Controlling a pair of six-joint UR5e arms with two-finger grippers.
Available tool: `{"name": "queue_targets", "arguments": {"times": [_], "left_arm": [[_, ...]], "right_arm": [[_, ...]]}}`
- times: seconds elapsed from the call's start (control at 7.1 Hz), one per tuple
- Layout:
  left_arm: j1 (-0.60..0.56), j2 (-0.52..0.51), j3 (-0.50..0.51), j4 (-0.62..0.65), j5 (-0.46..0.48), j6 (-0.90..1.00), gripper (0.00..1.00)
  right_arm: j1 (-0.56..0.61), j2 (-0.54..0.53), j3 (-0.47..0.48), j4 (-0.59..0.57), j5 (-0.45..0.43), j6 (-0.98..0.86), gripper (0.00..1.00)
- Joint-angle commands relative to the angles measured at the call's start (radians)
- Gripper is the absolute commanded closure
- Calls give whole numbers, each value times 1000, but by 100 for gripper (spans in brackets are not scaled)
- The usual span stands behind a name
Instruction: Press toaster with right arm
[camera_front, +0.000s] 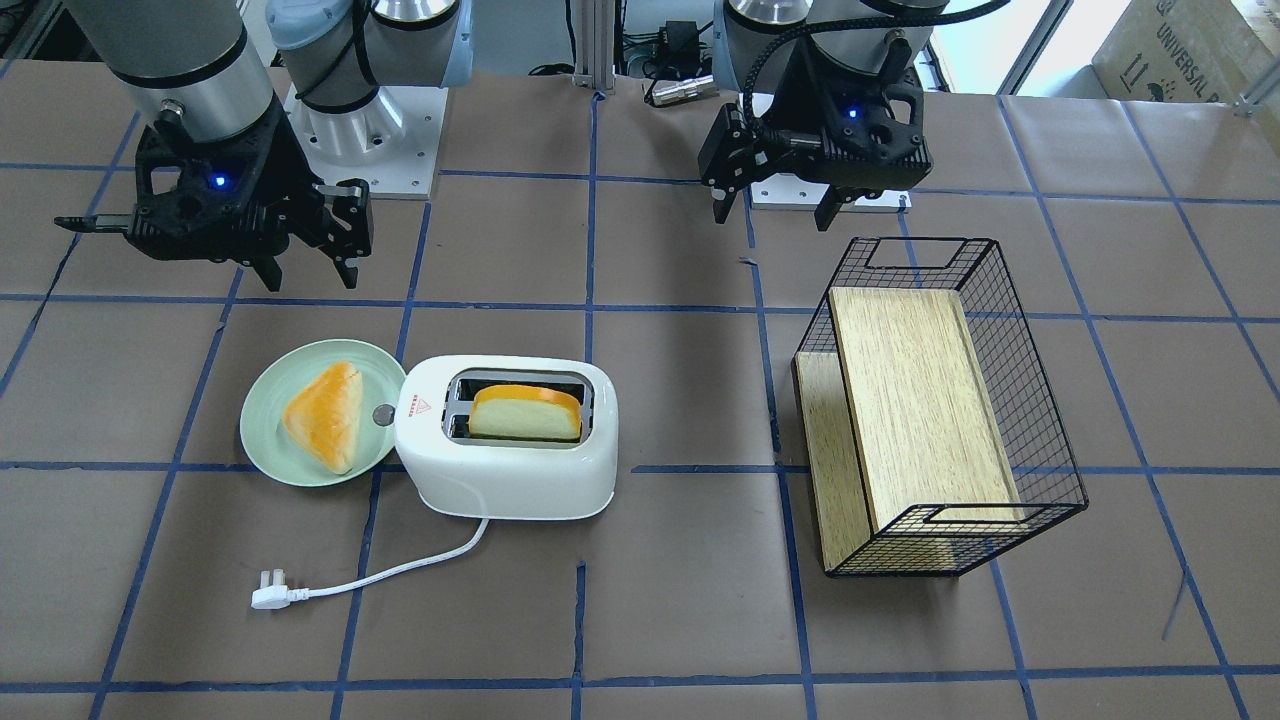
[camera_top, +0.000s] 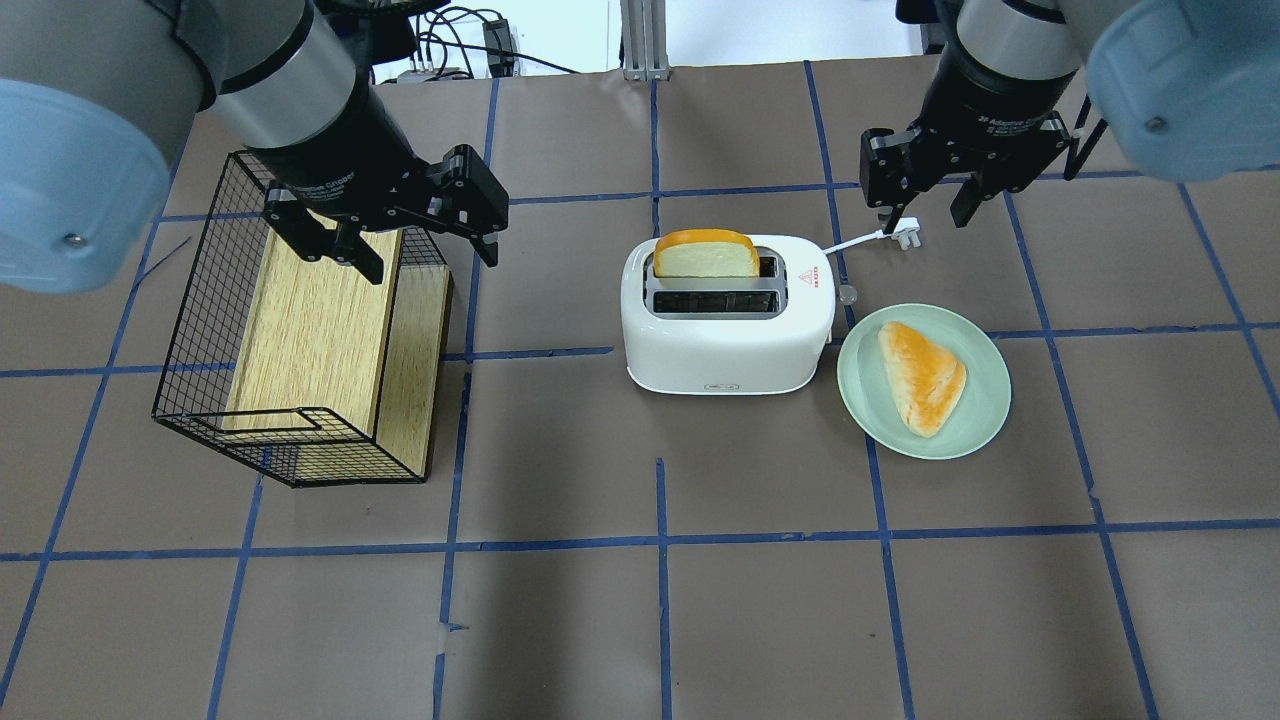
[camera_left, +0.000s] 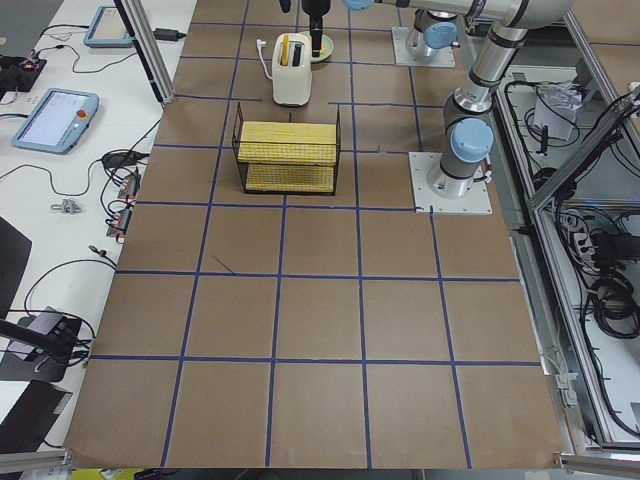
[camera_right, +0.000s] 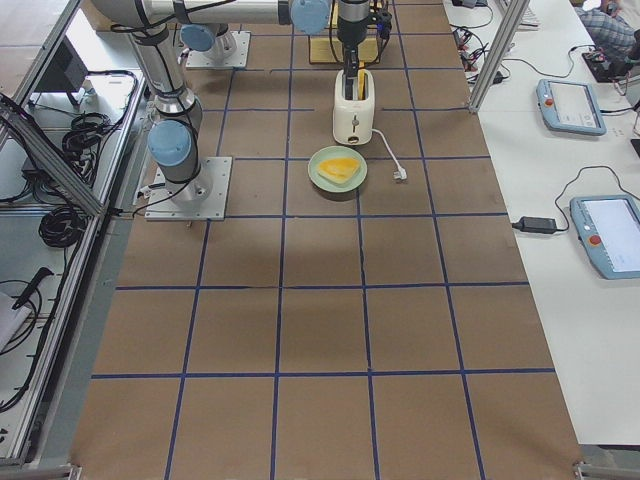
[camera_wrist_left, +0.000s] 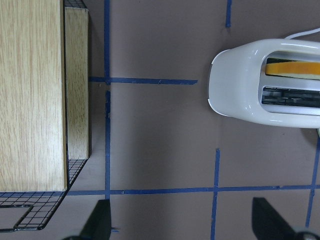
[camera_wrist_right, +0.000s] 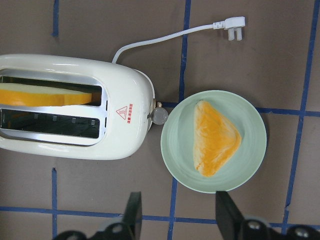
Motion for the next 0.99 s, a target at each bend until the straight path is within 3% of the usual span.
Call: {"name": "queue_targets", "arguments": {"times": [0.0, 0.85], "left_arm": [[0, 0, 0, 0, 0, 0, 0], [0, 0, 0, 0, 0, 0, 0]], "right_arm": [[1, -2, 0, 1, -4, 55, 0], [-1, -3, 6, 1, -5, 44, 0]]}}
